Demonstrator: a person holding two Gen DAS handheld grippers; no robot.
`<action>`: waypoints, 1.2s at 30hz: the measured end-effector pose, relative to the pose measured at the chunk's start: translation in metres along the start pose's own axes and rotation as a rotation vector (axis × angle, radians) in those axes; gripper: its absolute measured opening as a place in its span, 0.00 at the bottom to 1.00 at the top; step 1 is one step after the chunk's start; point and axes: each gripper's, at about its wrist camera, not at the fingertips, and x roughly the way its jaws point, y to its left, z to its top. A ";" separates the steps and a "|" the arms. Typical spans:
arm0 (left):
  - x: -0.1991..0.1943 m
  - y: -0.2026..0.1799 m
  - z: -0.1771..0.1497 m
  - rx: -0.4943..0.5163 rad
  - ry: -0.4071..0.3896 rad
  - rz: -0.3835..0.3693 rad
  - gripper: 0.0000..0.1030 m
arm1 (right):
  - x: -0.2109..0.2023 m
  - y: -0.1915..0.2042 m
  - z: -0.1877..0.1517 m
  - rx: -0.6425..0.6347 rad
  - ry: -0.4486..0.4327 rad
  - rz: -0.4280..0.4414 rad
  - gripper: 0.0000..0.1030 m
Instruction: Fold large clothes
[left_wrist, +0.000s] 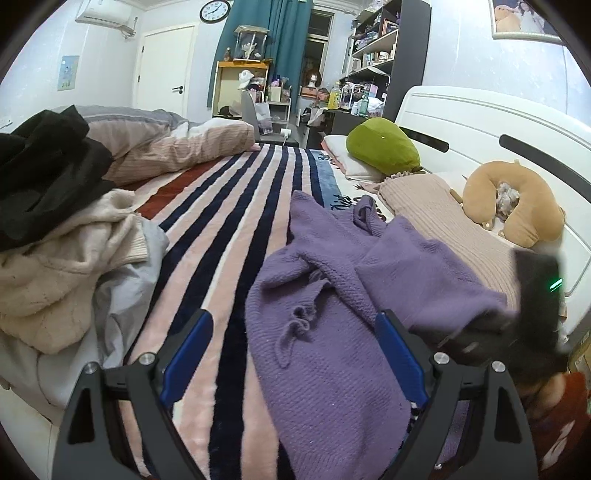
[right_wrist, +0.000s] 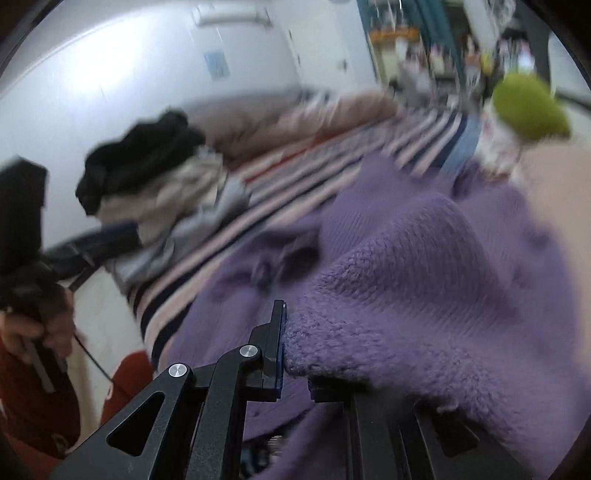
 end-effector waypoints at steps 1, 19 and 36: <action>0.000 0.002 -0.001 -0.001 0.001 0.001 0.85 | 0.011 -0.004 -0.005 0.026 0.025 0.005 0.07; 0.007 0.002 -0.004 -0.011 0.021 -0.012 0.85 | -0.131 -0.047 -0.075 0.310 -0.245 -0.229 0.64; -0.008 0.016 -0.006 -0.028 -0.003 0.009 0.85 | -0.097 -0.040 -0.023 0.324 -0.311 -0.042 0.05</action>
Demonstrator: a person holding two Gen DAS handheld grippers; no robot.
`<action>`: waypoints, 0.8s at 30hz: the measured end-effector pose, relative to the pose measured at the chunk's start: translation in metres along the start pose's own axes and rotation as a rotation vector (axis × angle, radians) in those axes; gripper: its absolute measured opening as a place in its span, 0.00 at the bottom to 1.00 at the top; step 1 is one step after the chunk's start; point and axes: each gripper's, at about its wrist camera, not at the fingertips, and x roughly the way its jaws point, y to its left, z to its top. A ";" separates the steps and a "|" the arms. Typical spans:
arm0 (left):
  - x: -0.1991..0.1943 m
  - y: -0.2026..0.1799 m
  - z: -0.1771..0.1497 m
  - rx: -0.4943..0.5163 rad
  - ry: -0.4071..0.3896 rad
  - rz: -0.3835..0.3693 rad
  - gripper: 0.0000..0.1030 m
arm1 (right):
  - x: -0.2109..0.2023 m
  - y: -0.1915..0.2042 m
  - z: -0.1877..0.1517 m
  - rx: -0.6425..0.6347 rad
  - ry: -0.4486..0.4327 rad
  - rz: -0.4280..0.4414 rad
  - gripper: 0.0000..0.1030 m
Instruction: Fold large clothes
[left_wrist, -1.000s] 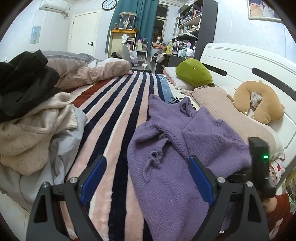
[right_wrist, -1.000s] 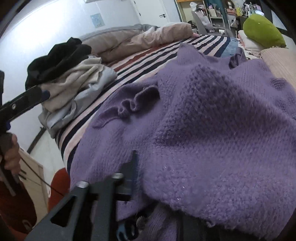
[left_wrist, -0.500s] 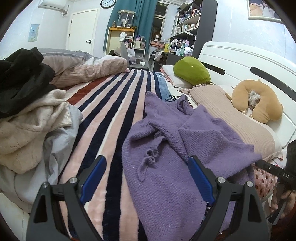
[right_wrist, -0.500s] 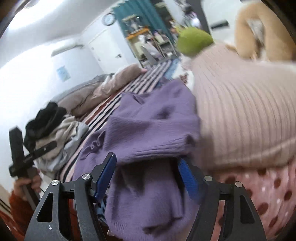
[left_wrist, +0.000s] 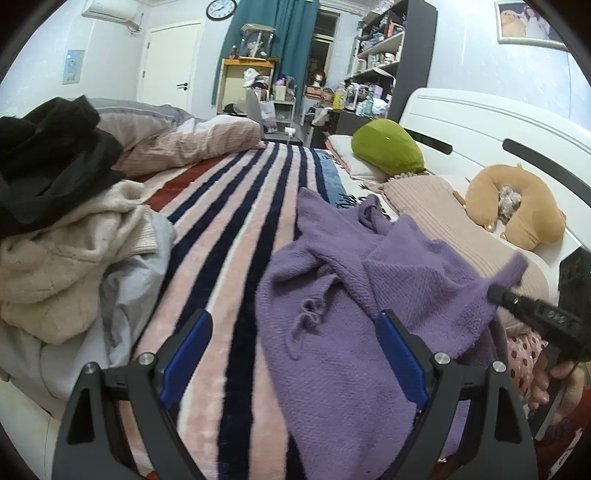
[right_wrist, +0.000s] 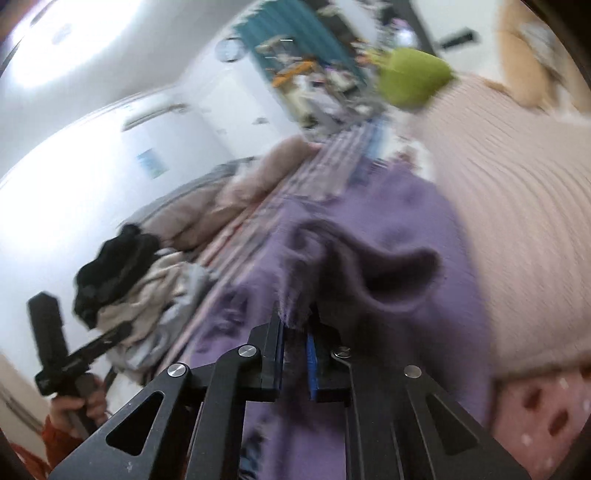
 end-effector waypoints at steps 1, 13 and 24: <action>-0.002 0.005 0.000 -0.005 -0.003 0.003 0.85 | 0.004 0.014 0.002 -0.035 0.000 0.035 0.05; -0.023 0.068 -0.008 -0.084 -0.024 0.075 0.85 | 0.150 0.149 -0.082 -0.273 0.452 0.279 0.07; 0.016 0.063 -0.032 -0.074 0.105 -0.057 0.85 | 0.071 0.114 -0.071 -0.252 0.347 0.183 0.54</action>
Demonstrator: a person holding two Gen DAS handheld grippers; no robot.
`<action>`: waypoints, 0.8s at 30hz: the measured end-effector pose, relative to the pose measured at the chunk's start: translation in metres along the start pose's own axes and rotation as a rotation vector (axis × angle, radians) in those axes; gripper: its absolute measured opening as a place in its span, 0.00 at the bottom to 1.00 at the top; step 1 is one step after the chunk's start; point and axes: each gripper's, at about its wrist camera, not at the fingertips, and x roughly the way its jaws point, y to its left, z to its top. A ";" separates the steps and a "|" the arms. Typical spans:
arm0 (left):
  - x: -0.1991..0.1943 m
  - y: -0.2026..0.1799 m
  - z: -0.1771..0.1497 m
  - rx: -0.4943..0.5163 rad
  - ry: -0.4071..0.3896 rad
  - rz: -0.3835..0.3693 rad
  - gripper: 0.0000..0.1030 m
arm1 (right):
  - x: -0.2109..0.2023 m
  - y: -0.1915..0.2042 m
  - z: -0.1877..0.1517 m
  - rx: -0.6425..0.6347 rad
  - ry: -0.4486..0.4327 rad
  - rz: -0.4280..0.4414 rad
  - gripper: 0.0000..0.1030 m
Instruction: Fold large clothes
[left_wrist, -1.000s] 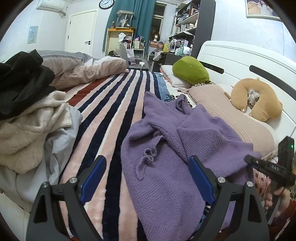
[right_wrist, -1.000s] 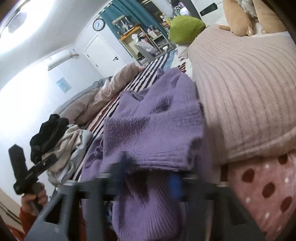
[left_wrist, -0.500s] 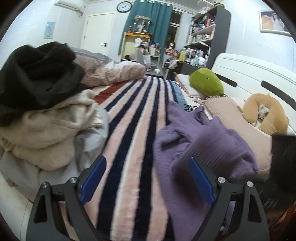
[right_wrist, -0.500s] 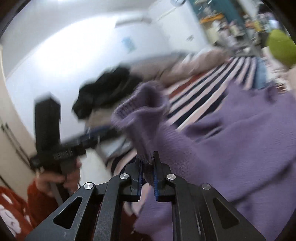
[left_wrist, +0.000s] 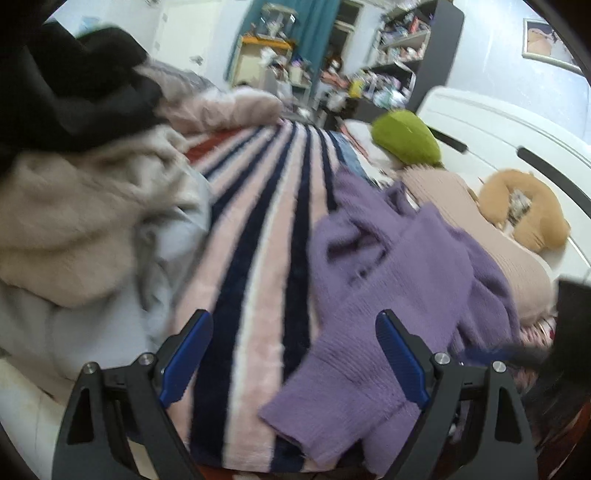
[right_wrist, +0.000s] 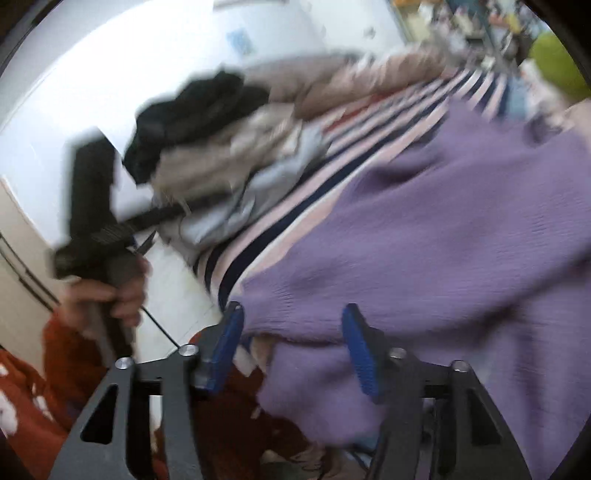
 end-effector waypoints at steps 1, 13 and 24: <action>0.005 -0.001 -0.003 0.002 0.020 -0.016 0.85 | -0.017 -0.006 -0.003 0.015 -0.028 -0.026 0.56; 0.072 -0.039 -0.043 0.034 0.265 -0.098 0.85 | -0.151 -0.122 -0.120 0.366 -0.083 -0.397 0.65; 0.089 -0.094 -0.050 0.125 0.313 -0.128 0.64 | -0.120 -0.131 -0.131 0.343 -0.075 -0.178 0.58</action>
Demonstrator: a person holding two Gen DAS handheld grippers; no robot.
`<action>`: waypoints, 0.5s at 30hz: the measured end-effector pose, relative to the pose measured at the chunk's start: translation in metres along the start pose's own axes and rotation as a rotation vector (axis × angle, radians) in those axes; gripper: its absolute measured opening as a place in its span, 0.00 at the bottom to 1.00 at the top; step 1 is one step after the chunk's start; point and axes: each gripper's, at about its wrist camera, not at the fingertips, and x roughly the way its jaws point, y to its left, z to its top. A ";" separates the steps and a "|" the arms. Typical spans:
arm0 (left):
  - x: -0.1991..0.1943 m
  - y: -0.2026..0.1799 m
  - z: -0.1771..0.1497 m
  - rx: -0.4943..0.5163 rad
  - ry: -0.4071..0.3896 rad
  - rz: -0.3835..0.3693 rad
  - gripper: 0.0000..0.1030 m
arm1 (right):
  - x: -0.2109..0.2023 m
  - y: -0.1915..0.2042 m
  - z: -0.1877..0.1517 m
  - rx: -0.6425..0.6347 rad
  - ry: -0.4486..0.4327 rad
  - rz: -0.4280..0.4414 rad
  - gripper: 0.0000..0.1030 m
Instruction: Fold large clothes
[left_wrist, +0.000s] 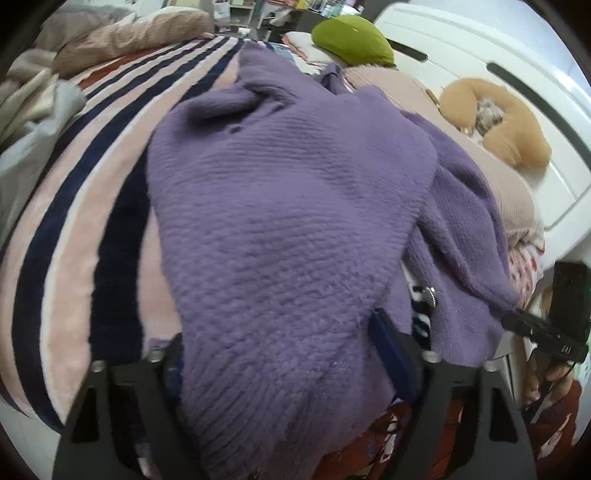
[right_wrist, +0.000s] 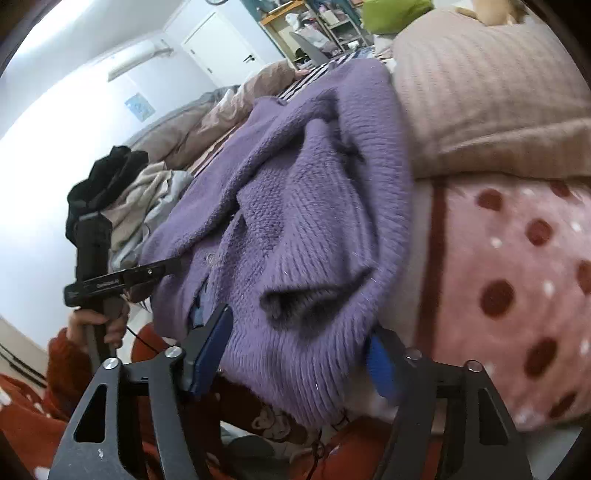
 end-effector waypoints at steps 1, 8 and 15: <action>0.000 -0.004 0.000 0.026 0.003 0.026 0.55 | 0.006 0.006 0.002 -0.014 -0.001 0.000 0.56; -0.012 -0.004 0.000 0.019 -0.007 -0.019 0.21 | 0.009 0.013 0.013 -0.004 -0.044 0.032 0.11; -0.053 -0.021 0.008 0.041 -0.128 -0.062 0.17 | -0.019 0.041 0.028 -0.061 -0.173 0.069 0.08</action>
